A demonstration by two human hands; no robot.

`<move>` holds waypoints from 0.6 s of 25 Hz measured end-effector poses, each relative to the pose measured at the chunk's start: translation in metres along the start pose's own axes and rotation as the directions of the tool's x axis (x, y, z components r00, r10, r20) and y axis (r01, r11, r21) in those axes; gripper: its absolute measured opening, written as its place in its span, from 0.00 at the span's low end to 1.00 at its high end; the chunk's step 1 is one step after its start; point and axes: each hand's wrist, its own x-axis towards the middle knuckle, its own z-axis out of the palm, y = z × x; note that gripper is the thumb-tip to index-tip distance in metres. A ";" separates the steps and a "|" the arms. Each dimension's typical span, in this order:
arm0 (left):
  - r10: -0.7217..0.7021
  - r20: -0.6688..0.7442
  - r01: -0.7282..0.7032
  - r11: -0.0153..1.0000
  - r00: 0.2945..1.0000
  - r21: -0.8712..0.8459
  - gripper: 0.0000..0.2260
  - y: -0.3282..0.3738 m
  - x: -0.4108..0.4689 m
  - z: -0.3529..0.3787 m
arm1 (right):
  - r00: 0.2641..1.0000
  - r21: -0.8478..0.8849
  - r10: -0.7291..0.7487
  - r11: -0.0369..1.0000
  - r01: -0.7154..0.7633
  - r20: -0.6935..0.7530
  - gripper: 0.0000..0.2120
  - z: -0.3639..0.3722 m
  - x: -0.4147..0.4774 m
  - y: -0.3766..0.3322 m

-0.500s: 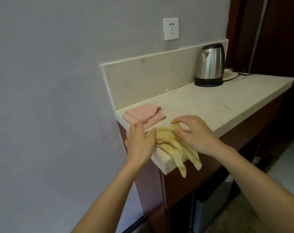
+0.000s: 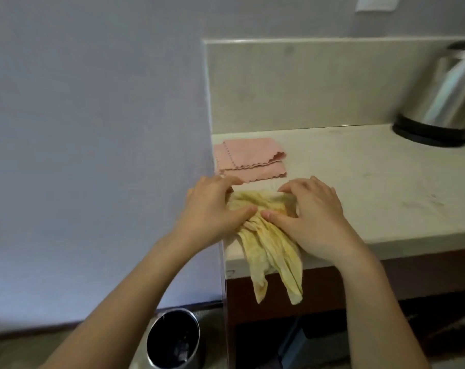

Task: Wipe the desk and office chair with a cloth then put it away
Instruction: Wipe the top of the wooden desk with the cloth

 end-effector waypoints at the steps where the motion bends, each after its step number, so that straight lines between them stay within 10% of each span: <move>1: -0.044 -0.051 0.043 0.999 0.998 -0.019 0.19 0.003 -0.008 -0.002 | 0.998 0.033 -0.049 0.998 0.050 -0.033 0.20 0.001 -0.001 -0.003; 9: -0.410 -0.374 0.299 0.899 0.832 -0.320 0.01 -0.016 -0.127 -0.042 | 0.871 0.434 -0.487 0.772 0.464 -0.064 0.09 0.034 -0.026 -0.094; 15: -0.694 -0.396 0.344 0.672 0.601 -0.656 0.03 -0.068 -0.289 -0.106 | 0.623 0.869 -0.710 0.485 0.096 0.328 0.09 0.107 -0.094 -0.216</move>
